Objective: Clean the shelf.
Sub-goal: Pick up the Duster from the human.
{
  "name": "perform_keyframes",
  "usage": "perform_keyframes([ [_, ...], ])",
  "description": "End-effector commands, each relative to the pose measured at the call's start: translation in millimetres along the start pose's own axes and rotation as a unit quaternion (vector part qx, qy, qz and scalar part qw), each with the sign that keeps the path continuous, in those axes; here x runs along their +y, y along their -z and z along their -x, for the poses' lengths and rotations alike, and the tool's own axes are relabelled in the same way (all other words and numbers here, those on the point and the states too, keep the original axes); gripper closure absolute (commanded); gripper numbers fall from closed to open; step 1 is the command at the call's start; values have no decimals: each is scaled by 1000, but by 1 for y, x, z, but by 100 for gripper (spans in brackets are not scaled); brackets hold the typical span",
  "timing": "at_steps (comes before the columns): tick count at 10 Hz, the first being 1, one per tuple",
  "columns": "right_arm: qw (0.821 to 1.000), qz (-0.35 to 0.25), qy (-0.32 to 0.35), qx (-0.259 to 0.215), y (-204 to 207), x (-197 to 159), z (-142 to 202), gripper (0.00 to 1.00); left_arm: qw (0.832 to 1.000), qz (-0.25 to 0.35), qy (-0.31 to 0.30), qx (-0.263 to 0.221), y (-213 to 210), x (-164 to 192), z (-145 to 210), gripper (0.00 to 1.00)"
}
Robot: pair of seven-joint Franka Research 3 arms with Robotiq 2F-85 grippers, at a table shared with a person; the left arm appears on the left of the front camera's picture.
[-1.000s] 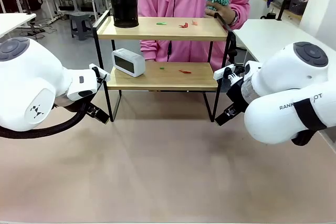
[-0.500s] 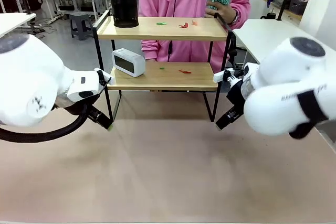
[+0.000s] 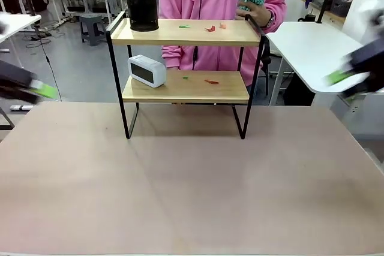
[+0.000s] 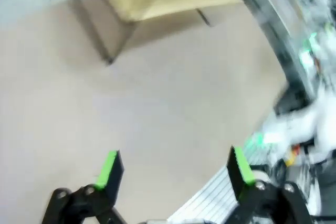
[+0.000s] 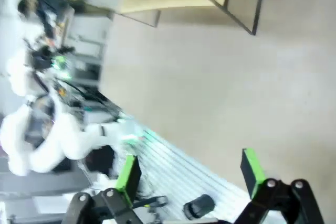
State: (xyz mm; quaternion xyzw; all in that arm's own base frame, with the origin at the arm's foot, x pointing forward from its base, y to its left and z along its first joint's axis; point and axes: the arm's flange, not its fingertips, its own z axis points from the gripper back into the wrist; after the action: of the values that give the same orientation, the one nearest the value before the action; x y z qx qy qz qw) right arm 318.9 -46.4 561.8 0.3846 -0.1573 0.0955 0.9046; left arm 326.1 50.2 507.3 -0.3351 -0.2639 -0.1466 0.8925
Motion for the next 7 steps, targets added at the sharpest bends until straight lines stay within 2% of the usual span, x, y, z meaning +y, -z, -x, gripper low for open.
perform_keyframes([
  [1, 933, -195, 168, -251, -50, -88, 47, 0, 954, 0, -236, -183, -23, 84, 35, 0],
  [2, 913, -209, 215, -277, -56, -126, 71, 0, 926, 34, -304, -221, -21, 121, 47, 0],
  [3, 900, -207, 263, -280, -47, -157, 87, 0, 899, 61, -357, -246, -11, 145, 55, 0],
  [4, 894, -182, 309, -270, -31, -178, 96, 0, 884, 81, -384, -256, 8, 155, 56, 0],
  [5, 965, -122, 176, -152, -82, -130, 98, 0, 962, 0, -244, -120, -56, 136, 72, 0],
  [7, 965, -122, 176, -152, -82, -130, 98, 0, 962, 0, -244, -120, -56, 136, 72, 0],
])
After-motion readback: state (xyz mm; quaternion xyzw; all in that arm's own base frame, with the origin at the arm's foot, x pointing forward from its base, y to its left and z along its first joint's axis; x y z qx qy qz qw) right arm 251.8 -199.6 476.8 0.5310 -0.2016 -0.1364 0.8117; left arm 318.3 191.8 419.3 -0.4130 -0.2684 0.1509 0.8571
